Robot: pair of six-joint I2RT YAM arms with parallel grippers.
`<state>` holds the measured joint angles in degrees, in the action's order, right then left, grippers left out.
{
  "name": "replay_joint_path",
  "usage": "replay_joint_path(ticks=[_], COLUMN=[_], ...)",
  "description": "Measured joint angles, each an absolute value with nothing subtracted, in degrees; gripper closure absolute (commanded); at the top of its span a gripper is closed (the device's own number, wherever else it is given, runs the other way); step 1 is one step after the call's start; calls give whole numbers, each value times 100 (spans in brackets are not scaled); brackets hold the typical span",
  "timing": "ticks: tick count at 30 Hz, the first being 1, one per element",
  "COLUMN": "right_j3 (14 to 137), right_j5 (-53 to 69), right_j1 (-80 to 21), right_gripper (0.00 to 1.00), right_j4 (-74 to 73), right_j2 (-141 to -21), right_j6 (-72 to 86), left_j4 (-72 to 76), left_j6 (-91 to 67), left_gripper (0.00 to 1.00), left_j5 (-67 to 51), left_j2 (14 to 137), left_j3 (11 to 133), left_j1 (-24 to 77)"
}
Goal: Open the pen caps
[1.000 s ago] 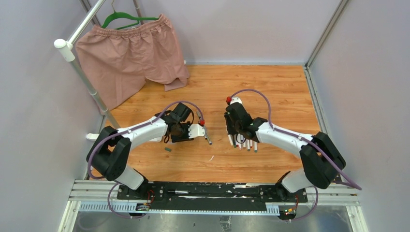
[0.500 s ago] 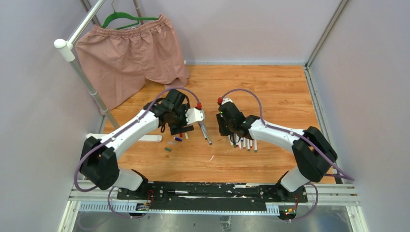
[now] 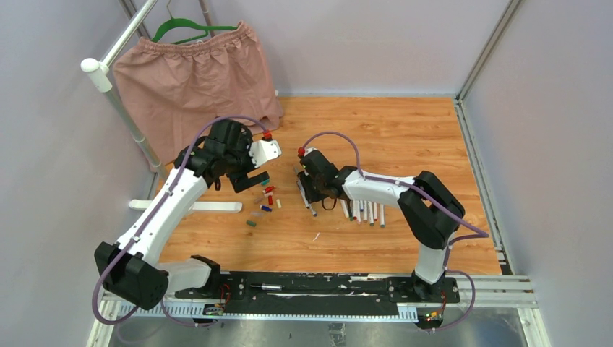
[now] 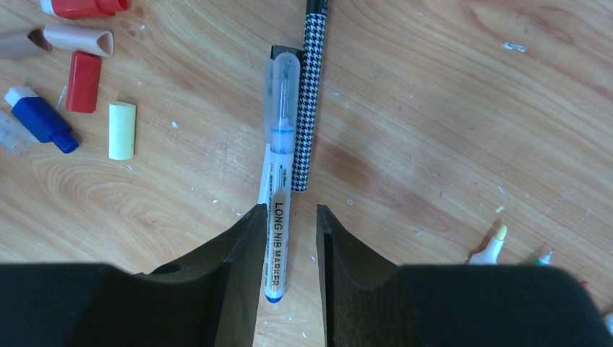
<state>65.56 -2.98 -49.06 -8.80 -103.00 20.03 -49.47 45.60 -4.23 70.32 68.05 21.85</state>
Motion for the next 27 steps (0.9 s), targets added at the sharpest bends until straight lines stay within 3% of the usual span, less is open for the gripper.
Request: replay_joint_path(ticks=[9, 21, 27], right_j3=[6617, 6484, 6318], right_j5=[-307, -434, -427], right_j1=[-4939, -4945, -4945], right_gripper=[68, 96, 100], right_j4=[-904, -880, -875], right_j2=[-10512, -10449, -10064], right_j6=[1990, 1944, 1837], left_j4=[-5000, -5011, -5013], left_j6=[4475, 4456, 4460], left_gripper=[0, 0, 0], left_j5=[-384, -375, -392], left_j2=[6895, 6895, 6895], left_j3=[6777, 6770, 6770], left_j1=[2139, 2139, 2139])
